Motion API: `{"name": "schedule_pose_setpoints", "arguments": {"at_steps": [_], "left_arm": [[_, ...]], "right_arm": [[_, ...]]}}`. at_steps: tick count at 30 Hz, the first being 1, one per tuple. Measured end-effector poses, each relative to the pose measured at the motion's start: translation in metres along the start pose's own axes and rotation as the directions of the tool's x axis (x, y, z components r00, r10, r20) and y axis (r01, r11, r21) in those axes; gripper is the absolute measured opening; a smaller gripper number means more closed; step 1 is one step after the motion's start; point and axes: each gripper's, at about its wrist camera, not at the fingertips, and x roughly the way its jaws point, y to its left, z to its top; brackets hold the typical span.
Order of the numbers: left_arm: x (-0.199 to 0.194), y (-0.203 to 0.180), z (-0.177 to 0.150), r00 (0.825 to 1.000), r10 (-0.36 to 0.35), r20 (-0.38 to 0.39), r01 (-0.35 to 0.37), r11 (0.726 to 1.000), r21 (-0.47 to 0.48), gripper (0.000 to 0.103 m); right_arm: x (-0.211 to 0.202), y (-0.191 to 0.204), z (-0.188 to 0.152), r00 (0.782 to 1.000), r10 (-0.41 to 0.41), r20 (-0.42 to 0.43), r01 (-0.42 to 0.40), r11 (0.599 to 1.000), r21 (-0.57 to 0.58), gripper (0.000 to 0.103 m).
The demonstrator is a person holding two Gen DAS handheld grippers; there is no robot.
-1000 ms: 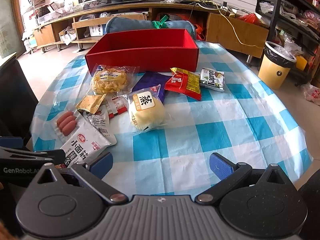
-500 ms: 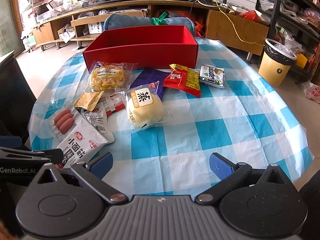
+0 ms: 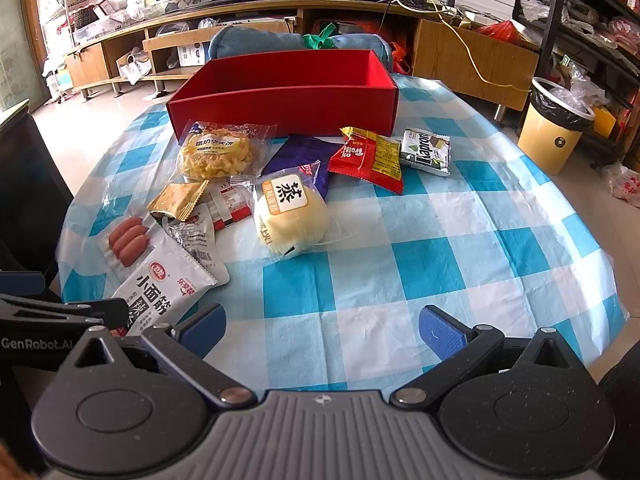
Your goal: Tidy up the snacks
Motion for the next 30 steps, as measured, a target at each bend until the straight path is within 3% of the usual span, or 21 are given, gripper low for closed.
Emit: {"name": "schedule_pose_setpoints", "arguments": {"at_steps": [30], "left_arm": [[0.0006, -0.0031, -0.001, 1.0, 0.001, 0.001, -0.001, 1.0, 0.006, 0.101]], "right_arm": [[0.0004, 0.0006, -0.0006, 1.0, 0.0, -0.001, 0.0, 1.0, -0.002, 0.099]]}}
